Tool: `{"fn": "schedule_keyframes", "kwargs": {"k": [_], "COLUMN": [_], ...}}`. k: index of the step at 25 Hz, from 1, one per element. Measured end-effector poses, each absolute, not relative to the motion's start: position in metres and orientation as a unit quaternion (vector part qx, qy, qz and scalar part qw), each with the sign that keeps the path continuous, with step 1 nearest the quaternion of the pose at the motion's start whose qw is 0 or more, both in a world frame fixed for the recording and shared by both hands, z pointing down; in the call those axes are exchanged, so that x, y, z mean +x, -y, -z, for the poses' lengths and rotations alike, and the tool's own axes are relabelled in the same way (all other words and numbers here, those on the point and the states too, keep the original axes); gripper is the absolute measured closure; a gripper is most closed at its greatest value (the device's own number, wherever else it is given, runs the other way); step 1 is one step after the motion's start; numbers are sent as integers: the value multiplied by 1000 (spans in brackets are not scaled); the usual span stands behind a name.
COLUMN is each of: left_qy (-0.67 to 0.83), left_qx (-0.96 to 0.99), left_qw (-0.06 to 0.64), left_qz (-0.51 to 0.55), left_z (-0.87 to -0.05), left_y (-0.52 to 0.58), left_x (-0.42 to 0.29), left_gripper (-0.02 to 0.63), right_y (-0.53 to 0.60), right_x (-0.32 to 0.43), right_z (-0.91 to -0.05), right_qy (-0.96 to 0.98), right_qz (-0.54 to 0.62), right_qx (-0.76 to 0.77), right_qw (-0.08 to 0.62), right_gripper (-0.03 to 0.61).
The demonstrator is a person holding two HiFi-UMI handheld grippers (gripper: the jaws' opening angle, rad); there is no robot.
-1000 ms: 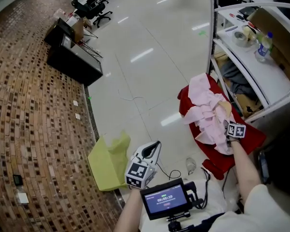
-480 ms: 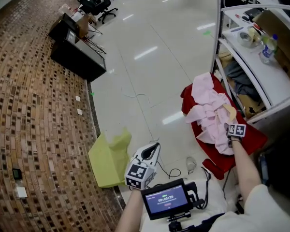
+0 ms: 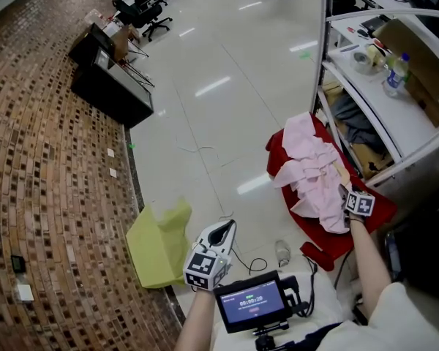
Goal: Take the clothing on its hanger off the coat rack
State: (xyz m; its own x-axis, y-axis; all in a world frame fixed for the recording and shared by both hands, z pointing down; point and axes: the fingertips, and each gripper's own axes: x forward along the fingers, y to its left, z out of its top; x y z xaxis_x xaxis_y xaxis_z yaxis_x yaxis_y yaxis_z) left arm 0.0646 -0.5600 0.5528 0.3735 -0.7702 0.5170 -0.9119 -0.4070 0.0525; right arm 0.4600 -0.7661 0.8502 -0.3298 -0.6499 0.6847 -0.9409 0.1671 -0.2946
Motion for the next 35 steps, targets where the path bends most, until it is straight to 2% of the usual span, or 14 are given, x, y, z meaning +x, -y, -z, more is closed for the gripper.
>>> {"fn": "schedule_keyframes", "kwargs": {"k": [7, 15, 17, 26, 35], "left_qy": [537, 578, 594, 682, 746], "left_qx": [807, 788, 779, 716, 658], "left_qw": [166, 154, 148, 129, 94], "left_qz": [-183, -146, -138, -74, -47], "left_z": [-544, -512, -499, -446, -417], "left_y": [525, 464, 443, 334, 203], "left_x": [26, -59, -87, -224, -343], "left_gripper": [606, 606, 606, 606, 607], "right_y": [750, 700, 682, 569, 428], "right_x": [400, 256, 217, 13, -156], "right_z": [-708, -532, -495, -368, -350], "right_qy": [792, 871, 886, 954, 982], "right_qz": [-294, -175, -138, -21, 66], "right_qx": [527, 458, 442, 299, 165], "right_qw": [93, 30, 24, 14, 61], "right_gripper": [318, 341, 368, 383, 396]}}
